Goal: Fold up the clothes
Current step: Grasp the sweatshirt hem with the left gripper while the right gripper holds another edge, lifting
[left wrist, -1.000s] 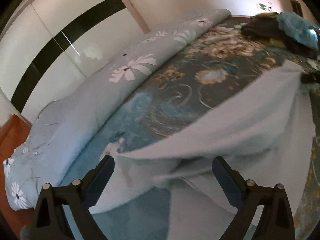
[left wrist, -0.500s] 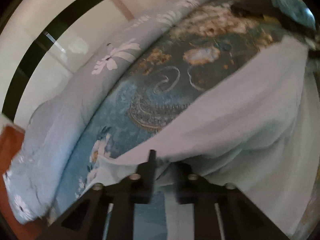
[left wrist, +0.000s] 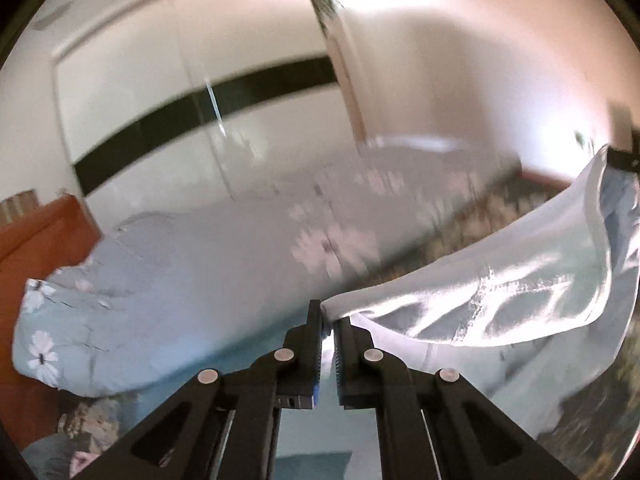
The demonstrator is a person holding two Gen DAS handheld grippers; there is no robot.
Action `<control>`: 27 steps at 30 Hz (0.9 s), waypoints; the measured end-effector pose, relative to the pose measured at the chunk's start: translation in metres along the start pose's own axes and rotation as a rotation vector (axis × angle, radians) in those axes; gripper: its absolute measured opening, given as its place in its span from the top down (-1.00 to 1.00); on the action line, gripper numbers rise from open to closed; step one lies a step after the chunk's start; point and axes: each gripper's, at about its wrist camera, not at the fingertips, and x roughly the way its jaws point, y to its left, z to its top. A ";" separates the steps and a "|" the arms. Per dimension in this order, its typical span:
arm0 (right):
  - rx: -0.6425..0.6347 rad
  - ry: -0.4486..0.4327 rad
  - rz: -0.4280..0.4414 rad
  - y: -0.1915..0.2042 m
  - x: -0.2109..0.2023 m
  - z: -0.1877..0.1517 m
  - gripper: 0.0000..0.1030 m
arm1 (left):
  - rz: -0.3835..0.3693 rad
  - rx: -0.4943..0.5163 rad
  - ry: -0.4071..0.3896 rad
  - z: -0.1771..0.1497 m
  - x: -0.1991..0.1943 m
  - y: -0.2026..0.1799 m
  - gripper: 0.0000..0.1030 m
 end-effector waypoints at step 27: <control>-0.318 -0.366 0.257 0.090 -0.181 0.075 0.87 | 0.258 0.034 -0.271 0.034 -0.289 0.050 0.88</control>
